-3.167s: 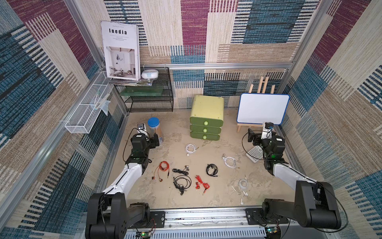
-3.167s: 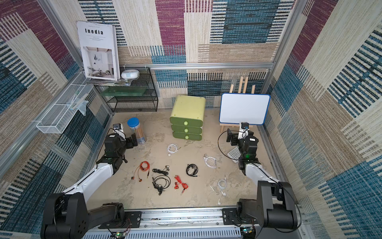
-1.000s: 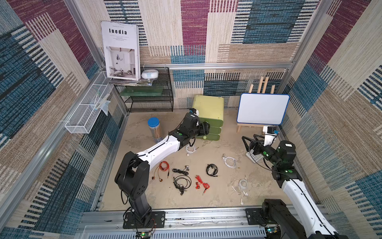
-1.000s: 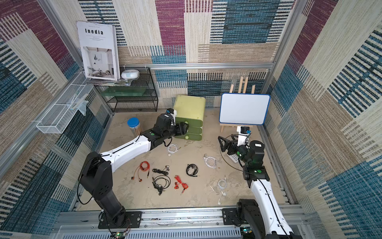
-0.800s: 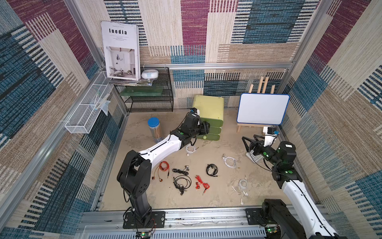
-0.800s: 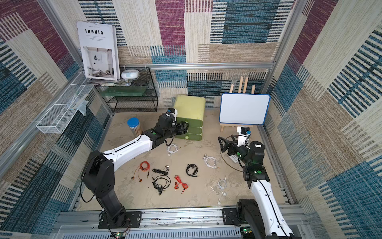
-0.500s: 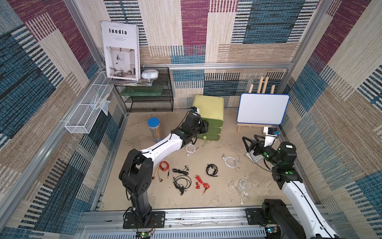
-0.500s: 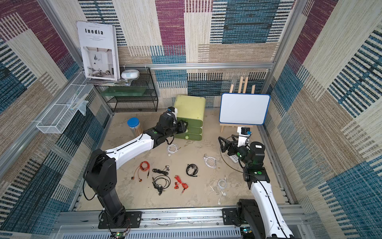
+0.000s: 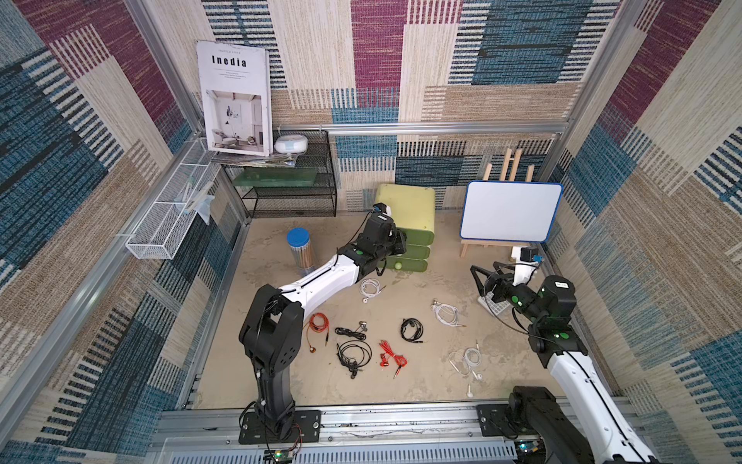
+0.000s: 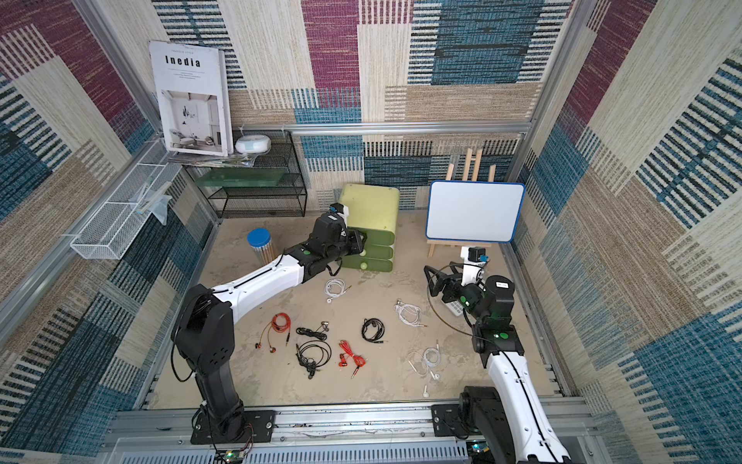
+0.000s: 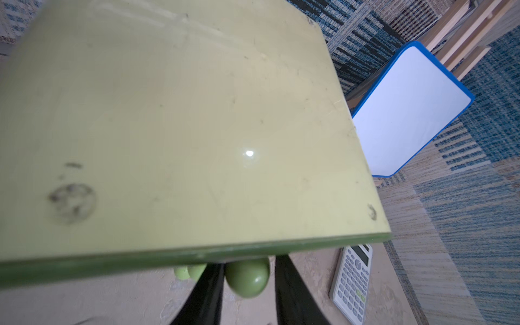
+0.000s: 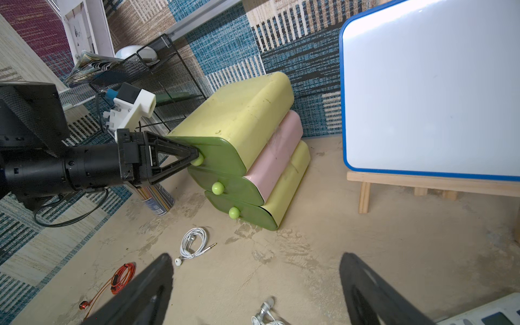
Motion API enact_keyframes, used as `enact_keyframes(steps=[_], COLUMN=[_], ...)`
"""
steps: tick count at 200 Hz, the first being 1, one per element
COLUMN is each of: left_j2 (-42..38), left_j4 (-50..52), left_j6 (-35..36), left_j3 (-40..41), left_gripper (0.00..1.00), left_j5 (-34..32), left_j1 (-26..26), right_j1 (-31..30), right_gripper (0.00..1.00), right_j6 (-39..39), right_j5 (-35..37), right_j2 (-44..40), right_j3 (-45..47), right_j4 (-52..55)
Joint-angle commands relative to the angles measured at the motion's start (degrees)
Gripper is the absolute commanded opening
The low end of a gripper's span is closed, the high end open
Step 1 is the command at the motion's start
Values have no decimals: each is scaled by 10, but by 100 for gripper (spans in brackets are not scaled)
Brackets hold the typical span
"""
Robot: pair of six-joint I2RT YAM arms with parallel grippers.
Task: Place the wired earphones into the drawer by color
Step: Open the drawer in the storage box.
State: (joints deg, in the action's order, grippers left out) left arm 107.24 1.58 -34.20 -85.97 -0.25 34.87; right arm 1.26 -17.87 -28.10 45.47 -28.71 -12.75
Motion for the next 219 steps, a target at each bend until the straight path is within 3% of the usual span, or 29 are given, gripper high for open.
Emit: enact_keyframes(steps=[1,117,190,204,219], left_j2=[4,-63,-132,-142,-146], left_j4=[-2,-6,-13,-15,-12], left_j6=[9,3,2,2,0], left_j3=[-8,56,137,148,154], left_gripper=[30,22,21,22,32], left_j5=[-7,25,30,28,20], left_j1=[0,1,16,17,18], right_j1=[0,0,0,0,0], right_gripper=[96,96,95,95,95], right_j6=[-2,-2,-6,-5,-8], right_j5=[1,2,-7,-9,-13], right_j2=[1,5,15,17,20], right_j3=[1,-1,-6,-7,-8], right_j4=[-7,-2,7,7,7])
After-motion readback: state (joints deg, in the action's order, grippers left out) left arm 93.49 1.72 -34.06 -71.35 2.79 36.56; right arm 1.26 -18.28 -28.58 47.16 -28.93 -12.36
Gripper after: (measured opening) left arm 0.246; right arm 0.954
